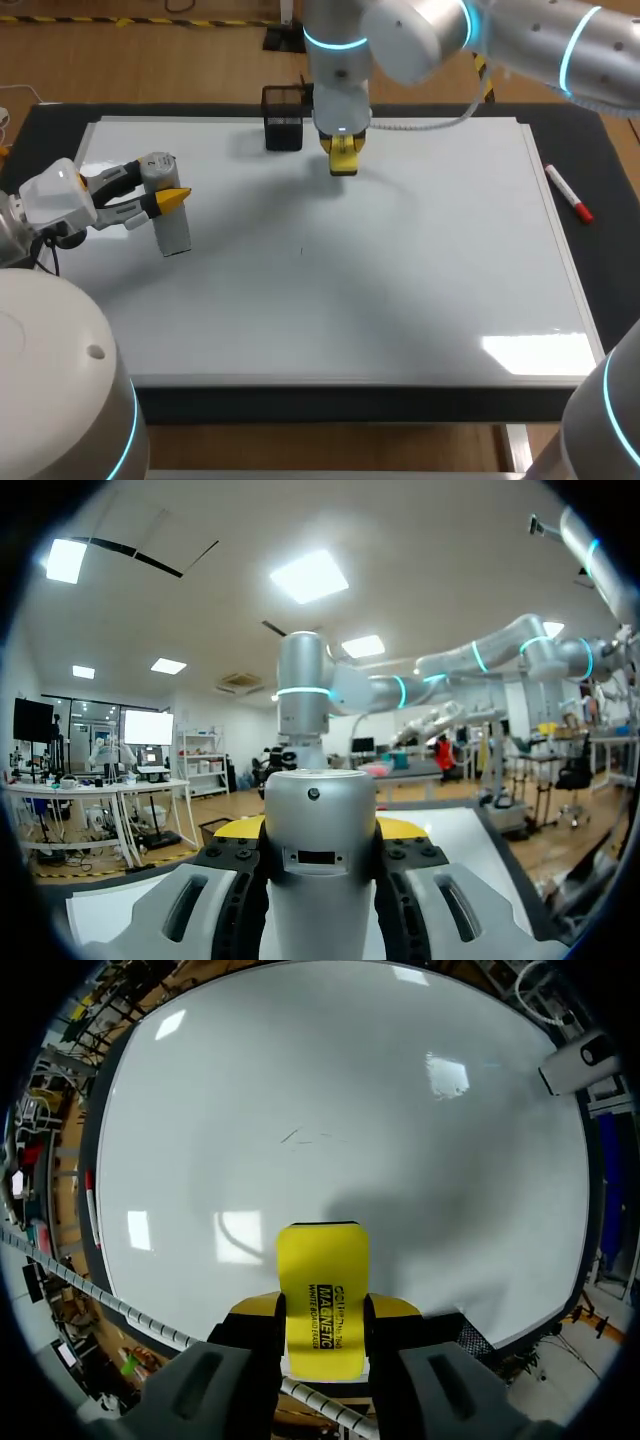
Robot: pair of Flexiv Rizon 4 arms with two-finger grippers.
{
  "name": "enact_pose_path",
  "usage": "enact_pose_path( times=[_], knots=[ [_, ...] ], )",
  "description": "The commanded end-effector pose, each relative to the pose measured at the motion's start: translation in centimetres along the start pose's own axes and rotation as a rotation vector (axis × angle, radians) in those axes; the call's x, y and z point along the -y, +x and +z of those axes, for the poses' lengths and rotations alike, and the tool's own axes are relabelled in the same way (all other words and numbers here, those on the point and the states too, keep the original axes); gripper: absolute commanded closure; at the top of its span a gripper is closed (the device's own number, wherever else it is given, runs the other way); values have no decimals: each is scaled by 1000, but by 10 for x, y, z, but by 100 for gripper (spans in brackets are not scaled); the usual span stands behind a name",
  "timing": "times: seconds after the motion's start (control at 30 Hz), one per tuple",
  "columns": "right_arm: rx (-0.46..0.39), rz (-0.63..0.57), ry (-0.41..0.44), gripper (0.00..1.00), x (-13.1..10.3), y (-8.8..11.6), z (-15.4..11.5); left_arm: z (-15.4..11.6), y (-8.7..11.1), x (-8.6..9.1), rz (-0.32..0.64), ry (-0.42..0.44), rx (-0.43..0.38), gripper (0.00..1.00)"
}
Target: Pick up the inspection probe, press it on each red-marked spot on the whiteboard one by one, put down the probe, pick up the eraser, and wipe off all the red marks.
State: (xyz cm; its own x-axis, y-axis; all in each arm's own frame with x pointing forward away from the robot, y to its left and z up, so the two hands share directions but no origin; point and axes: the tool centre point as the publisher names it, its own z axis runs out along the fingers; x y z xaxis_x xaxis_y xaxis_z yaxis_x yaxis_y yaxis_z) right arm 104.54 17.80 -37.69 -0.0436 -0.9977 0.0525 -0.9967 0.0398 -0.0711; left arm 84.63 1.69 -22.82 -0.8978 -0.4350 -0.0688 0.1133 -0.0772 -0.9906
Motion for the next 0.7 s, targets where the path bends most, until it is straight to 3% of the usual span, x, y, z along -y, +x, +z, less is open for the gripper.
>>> enact_pose_path(
  times=[0.03,0.7],
  knots=[
    [-12,-2,-46,100,18,-6,6,0,1,1,1,1,1,100],
    [3,0,-79,100,53,-1,28,0,1,1,1,1,1,100]
  ],
)
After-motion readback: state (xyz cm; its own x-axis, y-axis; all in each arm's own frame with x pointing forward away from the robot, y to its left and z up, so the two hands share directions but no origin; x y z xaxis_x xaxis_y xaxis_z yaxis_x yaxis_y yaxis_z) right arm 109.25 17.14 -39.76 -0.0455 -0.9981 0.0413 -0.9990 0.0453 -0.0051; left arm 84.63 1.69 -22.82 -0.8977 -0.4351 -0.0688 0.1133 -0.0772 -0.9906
